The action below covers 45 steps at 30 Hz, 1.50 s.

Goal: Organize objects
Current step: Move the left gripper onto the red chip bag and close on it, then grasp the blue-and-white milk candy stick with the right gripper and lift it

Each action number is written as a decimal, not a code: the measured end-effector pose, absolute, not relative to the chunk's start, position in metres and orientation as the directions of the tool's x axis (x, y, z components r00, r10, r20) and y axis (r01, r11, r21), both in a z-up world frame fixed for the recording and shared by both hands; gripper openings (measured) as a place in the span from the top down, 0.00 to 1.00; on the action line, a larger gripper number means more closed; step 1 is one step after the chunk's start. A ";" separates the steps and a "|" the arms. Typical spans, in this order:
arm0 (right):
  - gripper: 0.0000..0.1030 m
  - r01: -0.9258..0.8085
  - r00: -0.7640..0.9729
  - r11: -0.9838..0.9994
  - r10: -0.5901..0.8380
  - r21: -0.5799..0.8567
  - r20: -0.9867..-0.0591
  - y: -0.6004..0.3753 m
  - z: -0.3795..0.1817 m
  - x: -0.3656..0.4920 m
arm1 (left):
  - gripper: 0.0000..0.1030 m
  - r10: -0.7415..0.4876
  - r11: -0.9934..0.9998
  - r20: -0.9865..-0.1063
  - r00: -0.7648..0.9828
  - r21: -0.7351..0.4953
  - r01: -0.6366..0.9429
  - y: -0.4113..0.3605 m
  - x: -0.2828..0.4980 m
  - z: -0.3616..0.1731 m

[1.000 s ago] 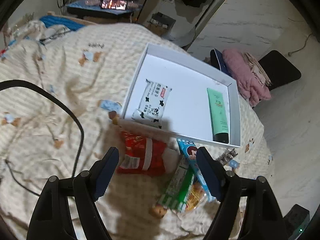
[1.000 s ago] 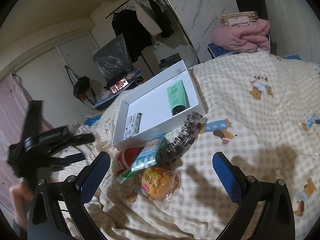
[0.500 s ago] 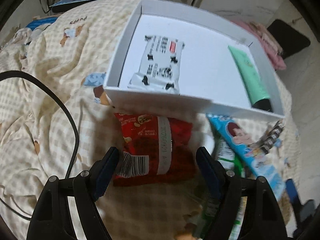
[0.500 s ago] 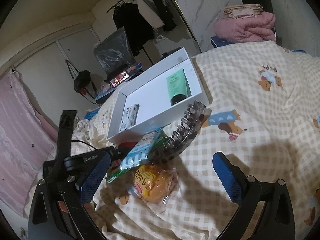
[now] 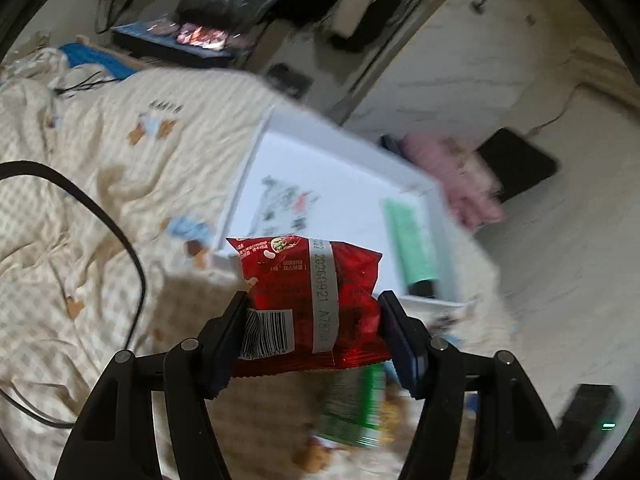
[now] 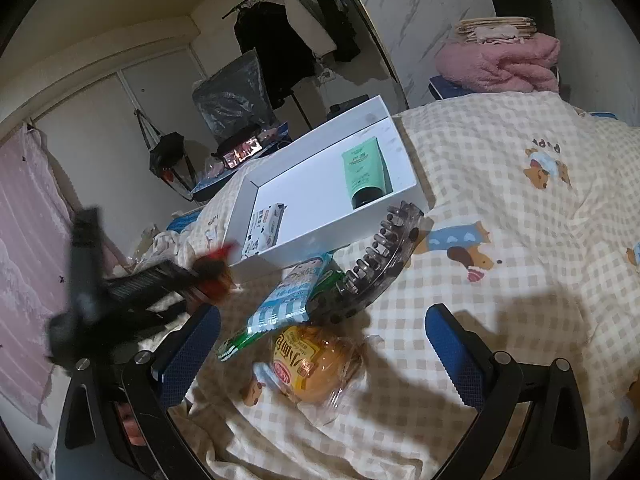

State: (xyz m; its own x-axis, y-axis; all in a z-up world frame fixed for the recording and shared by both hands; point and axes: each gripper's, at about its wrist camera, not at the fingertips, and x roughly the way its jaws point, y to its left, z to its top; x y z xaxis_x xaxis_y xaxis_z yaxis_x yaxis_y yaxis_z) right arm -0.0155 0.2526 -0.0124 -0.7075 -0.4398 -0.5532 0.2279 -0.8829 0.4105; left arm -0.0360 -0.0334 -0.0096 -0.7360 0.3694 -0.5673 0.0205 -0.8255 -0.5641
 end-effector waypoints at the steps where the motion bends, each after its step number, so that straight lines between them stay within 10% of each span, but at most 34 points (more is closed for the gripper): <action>1: 0.00 0.229 -0.707 -0.884 -0.439 0.408 -0.554 0.251 -0.013 -0.014 | 0.34 0.382 -0.821 -0.548 -0.744 -0.571 -0.001 -0.032 -0.034 -0.006; 45: 0.16 0.326 -0.678 -0.931 -0.352 0.165 -0.645 0.199 -0.015 -0.012 | 0.34 0.454 -0.784 -0.524 -0.721 -0.619 -0.043 -0.034 -0.039 -0.023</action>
